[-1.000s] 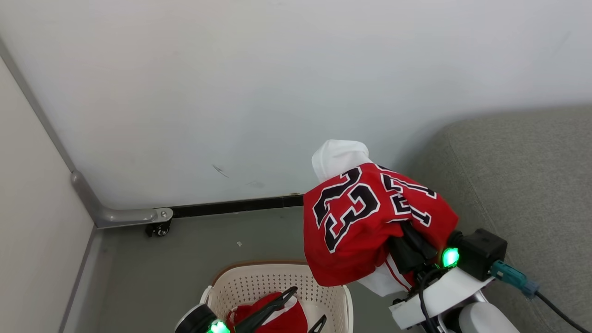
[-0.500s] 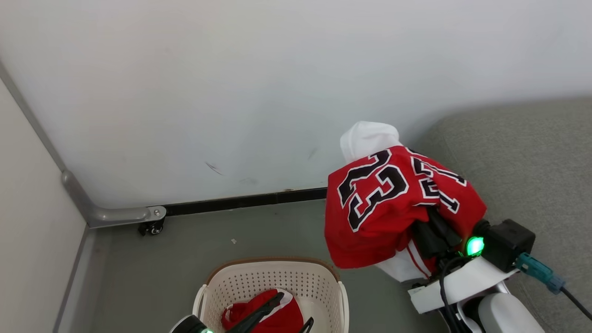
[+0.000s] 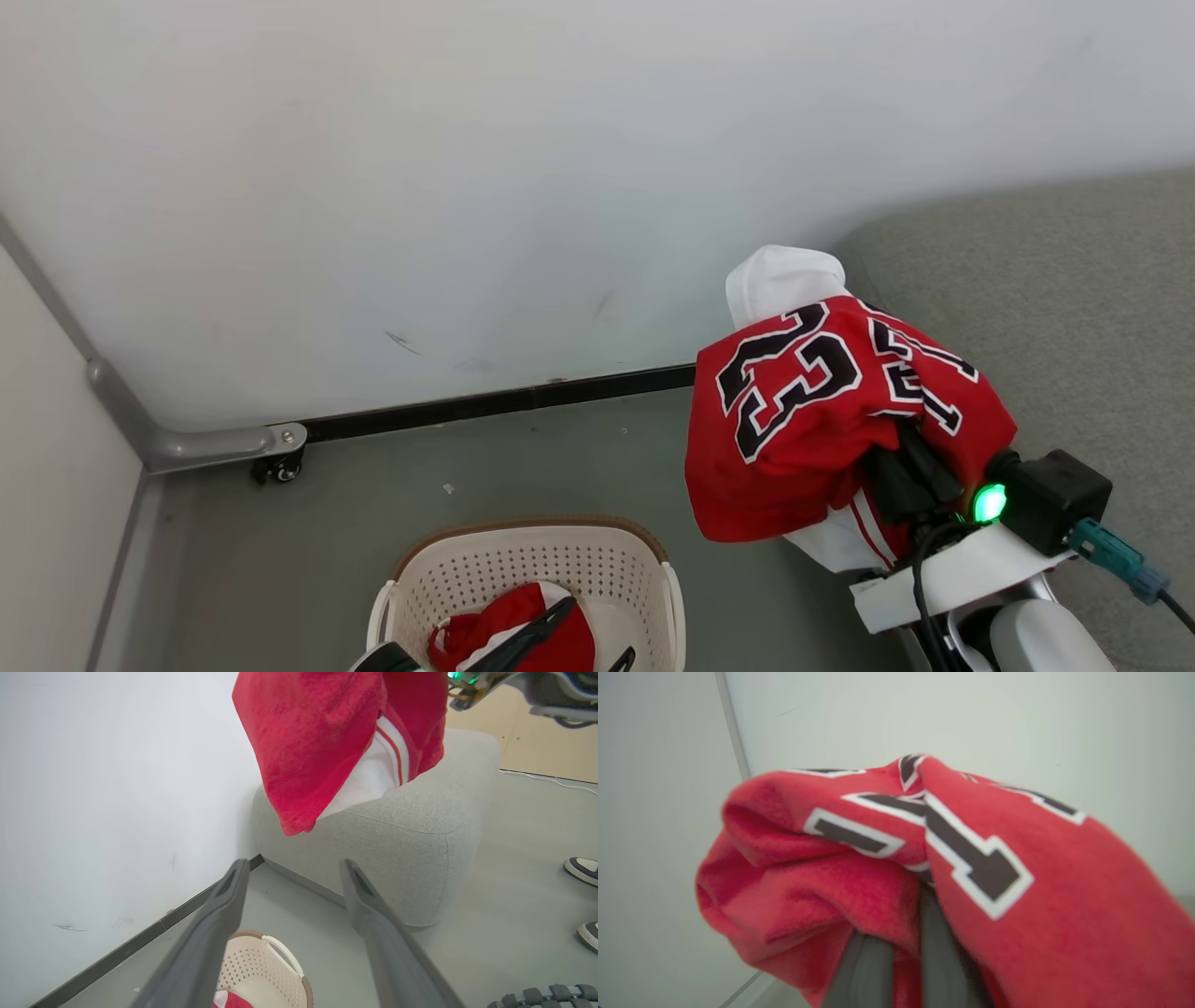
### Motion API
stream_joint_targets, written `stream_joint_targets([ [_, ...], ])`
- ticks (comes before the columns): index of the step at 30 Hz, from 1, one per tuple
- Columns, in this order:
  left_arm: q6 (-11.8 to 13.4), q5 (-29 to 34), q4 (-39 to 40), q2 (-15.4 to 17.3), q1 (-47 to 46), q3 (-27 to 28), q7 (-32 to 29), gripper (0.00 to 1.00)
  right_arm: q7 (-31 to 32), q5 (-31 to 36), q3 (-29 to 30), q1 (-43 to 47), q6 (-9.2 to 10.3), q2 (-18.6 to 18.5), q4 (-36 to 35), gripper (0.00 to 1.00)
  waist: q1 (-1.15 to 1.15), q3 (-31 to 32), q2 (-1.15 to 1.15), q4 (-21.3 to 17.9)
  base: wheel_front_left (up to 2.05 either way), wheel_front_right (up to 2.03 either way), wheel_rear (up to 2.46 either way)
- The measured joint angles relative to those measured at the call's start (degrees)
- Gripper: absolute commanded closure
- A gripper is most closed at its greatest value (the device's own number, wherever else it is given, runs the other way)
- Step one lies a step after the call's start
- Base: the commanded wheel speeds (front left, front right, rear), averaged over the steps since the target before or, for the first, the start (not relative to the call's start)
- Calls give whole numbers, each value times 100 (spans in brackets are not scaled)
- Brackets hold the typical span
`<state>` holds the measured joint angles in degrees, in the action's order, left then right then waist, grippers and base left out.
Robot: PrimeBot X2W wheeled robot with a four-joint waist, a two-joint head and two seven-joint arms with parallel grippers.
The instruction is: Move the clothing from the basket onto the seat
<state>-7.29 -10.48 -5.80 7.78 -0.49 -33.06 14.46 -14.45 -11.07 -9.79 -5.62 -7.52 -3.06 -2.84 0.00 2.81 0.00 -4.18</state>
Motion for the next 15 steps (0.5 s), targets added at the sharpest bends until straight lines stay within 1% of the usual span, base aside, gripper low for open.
stream_joint_targets([
  [9, 0, -10, -4, 0, -13, -37, 0, 0, 0, 33, 234, 81, 0, 20, 4, 100, 0, -44, 0, -217, 0, 0, 0],
  [15, 0, -18, -4, 1, -19, -99, 0, 0, 0, 58, 531, 117, 0, 48, -15, 100, 0, -86, 0, -408, 0, 0, 0],
])
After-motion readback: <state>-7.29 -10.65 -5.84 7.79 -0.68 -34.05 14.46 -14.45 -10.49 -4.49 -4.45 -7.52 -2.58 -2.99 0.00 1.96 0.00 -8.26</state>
